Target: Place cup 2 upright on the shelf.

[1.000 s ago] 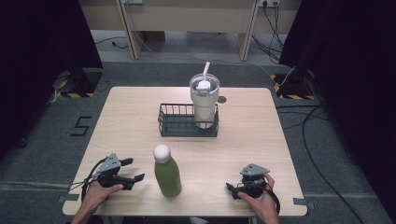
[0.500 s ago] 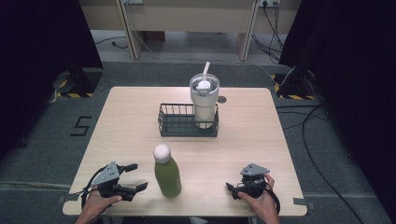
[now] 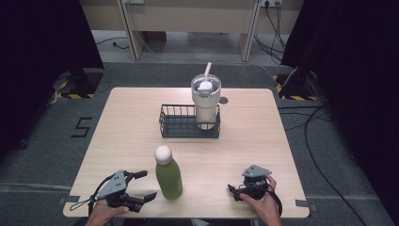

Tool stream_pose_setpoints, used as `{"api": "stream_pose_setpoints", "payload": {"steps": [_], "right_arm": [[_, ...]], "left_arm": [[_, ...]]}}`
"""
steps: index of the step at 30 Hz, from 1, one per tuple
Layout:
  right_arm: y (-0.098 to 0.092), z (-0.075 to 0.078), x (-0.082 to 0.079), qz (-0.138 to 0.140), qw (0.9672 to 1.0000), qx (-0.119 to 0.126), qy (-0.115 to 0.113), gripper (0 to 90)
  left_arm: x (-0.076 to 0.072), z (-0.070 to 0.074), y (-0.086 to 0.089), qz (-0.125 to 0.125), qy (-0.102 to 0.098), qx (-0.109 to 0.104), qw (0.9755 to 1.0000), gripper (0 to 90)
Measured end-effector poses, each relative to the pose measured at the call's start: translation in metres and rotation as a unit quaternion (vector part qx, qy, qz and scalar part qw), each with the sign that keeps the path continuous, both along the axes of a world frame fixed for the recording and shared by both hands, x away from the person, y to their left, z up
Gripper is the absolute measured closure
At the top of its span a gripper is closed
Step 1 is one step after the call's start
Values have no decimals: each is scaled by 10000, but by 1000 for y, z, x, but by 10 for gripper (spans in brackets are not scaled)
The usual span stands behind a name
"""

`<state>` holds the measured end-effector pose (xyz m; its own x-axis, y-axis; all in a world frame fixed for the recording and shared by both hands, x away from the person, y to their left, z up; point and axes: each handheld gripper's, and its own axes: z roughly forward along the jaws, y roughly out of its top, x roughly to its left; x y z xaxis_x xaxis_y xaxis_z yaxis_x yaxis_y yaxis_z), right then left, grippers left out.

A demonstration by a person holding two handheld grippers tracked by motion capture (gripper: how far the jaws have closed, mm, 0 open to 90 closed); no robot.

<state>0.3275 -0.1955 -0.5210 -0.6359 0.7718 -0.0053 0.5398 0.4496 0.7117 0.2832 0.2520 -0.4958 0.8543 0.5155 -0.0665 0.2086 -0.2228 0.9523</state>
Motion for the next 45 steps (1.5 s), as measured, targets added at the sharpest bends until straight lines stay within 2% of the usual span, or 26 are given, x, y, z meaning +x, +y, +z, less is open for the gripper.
{"api": "stream_pose_setpoints", "payload": {"steps": [12, 24, 30, 35, 41, 45], "right_arm": [[0, 0, 0, -1, 10000, 0, 0, 65], [0, 0, 1, 17, 10000, -8, -13, 64], [0, 0, 1, 21, 10000, -10, -10, 64], [0, 0, 1, 18, 10000, -11, 0, 63], [0, 0, 1, 25, 10000, -14, 0, 61], [0, 0, 1, 20, 10000, -13, 2, 62]], "left_arm": [[2, 5, -18, -55, -84, -95, 9999, 146], [6, 0, -45, -203, -140, 9, 9997, 147], [11, -2, -49, -178, -93, -24, 9998, 147], [14, -5, -56, -222, -139, 74, 9996, 145], [18, -6, -60, -249, -126, 60, 9996, 147], [19, -4, -63, -258, -186, 59, 9995, 147]]}}
